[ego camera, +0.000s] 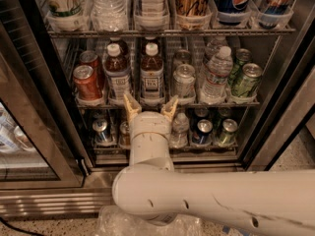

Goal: Pick blue plastic bottle from middle shelf of fridge

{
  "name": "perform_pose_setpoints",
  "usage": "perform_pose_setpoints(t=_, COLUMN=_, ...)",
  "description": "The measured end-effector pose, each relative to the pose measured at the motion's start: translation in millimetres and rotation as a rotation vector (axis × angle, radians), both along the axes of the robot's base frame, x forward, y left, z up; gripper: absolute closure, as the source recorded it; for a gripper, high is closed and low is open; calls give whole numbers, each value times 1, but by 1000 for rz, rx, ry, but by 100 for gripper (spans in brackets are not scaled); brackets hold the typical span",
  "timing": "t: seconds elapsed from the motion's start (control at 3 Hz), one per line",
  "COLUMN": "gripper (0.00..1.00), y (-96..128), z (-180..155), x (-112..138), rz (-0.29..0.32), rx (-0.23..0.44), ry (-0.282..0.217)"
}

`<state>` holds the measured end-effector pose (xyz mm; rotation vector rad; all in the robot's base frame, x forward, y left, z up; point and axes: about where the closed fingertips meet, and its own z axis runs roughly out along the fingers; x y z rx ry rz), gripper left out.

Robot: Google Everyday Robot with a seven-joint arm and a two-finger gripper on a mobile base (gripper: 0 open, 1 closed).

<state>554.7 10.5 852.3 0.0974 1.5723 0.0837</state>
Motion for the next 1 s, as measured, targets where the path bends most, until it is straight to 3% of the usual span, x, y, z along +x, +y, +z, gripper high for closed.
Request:
perform_pose_setpoints(t=0.33, gripper=23, y=-11, z=-1, x=3, rz=-32, rx=-39, ry=-6)
perform_pose_setpoints(t=1.0, gripper=24, y=-14, z=-7, x=17, rz=5, rx=-116, ry=-1)
